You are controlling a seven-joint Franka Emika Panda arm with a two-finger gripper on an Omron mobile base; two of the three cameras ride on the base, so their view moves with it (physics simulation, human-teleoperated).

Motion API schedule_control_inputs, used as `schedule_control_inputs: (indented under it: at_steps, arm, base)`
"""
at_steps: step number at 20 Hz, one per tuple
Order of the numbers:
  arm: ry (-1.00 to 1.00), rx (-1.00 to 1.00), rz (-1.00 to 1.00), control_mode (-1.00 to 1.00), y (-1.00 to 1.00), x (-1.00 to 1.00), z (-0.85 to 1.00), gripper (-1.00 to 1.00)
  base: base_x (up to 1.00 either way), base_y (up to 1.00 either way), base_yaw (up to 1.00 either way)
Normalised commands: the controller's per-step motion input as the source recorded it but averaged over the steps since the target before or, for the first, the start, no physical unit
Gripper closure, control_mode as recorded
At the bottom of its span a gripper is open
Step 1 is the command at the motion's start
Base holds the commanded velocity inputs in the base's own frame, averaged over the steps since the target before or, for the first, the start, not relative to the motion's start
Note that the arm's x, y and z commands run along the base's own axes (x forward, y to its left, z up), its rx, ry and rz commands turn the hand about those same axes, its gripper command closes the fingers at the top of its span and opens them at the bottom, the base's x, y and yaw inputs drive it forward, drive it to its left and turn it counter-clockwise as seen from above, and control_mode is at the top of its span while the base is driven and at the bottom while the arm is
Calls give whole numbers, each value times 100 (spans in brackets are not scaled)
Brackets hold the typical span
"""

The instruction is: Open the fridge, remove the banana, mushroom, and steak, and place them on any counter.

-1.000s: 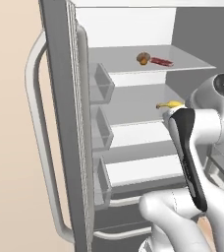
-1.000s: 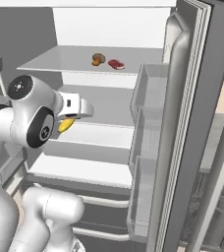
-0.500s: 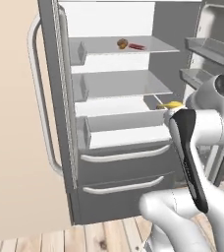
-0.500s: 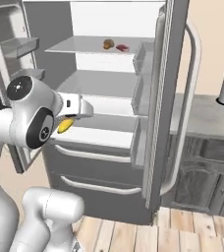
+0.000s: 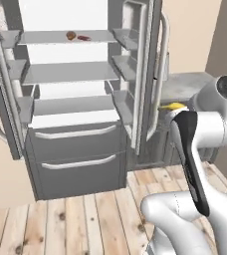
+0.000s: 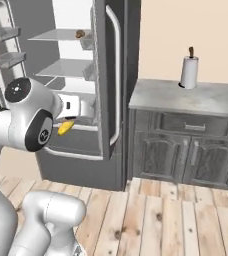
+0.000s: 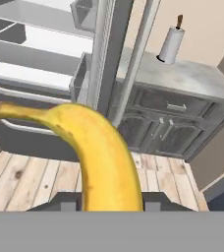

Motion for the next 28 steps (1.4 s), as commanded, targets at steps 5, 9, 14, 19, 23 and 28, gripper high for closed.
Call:
schedule_control_inputs:
  at_steps: [5,9,14,19,23,28]
  arm:
    - [0,0,0,100,0,0,0,100]
    - [0,0,0,100,0,0,0,100]
    - [0,0,0,100,0,0,0,100]
    - [0,0,0,100,0,0,0,100]
    - [0,0,0,100,0,0,0,100]
    - [0,0,0,100,0,0,0,100]
  base:
    - [-21,-100,0]
    - [38,-100,-6]
    - [75,-98,-1]
    - [100,-64,0]
    - [100,-59,1]
    - [100,-56,2]
